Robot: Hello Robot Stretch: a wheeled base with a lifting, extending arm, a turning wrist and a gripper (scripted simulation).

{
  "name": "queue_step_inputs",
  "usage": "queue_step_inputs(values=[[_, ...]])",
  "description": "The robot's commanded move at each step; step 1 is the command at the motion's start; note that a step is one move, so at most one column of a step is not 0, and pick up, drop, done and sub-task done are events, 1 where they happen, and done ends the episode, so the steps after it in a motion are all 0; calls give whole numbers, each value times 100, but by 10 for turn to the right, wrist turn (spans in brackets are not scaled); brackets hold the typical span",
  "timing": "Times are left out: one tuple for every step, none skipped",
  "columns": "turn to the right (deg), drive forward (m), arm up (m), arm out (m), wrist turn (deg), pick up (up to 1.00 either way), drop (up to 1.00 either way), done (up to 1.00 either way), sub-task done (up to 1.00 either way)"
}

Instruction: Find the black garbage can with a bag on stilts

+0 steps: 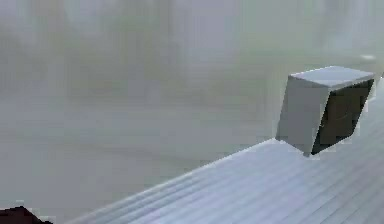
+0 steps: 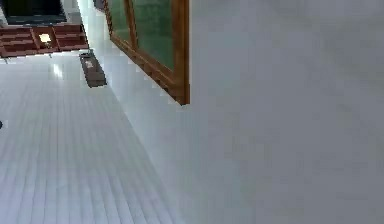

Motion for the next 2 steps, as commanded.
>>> queue_step_inputs(values=[[450, 0, 0, 0, 0, 0, 0, 0, 0], [0, 20, 0, 0, 0, 0, 0, 0, 0]])
